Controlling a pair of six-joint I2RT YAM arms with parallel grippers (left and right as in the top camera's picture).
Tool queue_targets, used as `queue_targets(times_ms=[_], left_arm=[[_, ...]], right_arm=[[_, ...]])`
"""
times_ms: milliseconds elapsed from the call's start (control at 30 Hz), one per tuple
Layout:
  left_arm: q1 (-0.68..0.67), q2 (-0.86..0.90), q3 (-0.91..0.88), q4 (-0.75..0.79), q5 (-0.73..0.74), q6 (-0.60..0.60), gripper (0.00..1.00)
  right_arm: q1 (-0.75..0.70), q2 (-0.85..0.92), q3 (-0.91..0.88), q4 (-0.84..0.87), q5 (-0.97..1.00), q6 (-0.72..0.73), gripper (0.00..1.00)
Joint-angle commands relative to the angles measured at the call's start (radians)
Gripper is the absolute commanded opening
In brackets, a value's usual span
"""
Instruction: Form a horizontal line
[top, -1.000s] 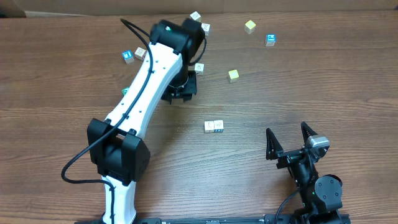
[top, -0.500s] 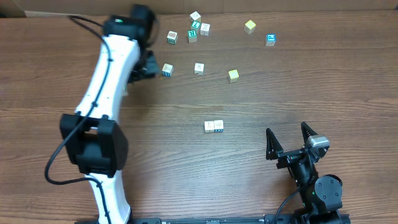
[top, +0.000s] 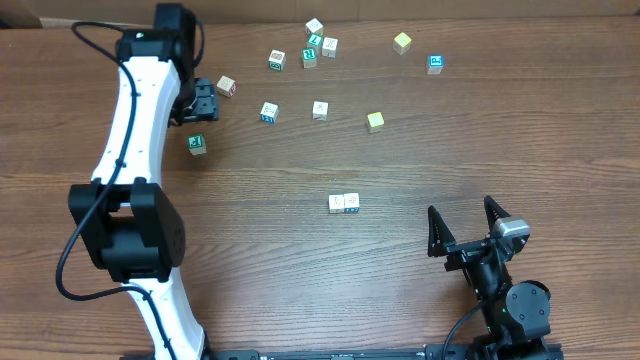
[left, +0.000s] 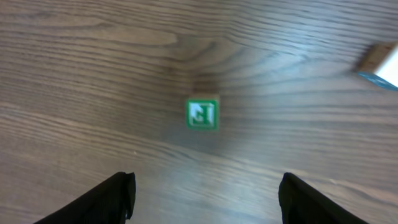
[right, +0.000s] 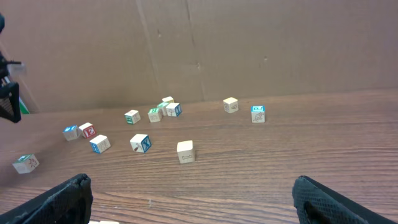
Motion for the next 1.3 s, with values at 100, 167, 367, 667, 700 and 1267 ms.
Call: queue_targets(times_ms=[100, 167, 367, 667, 700, 1267], left_arm=[[0.033, -0.012, -0.179, 0.129, 0.002, 0.027, 0.69], [0.033, -0.012, -0.227, 0.180, 0.002, 0.027, 0.69], [0.033, -0.012, -0.339, 0.335, 0.047, 0.028, 0.70], [0.033, -0.012, -0.409, 0.476, 0.058, 0.028, 0.56], [0.033, -0.012, -0.409, 0.486, 0.058, 0.028, 0.50], [0.030, -0.012, -0.410, 0.481, 0.103, 0.033, 0.40]], right_arm=[[0.005, -0.010, -0.010, 0.007, 0.002, -0.004, 1.00], [0.005, -0.010, -0.010, 0.007, 0.002, -0.004, 1.00], [0.005, -0.010, -0.010, 0.007, 0.002, -0.004, 1.00], [0.005, -0.010, -0.010, 0.007, 0.002, -0.004, 1.00], [0.005, -0.010, -0.010, 0.007, 0.002, -0.004, 1.00], [0.005, -0.010, -0.010, 0.007, 0.002, -0.004, 1.00]])
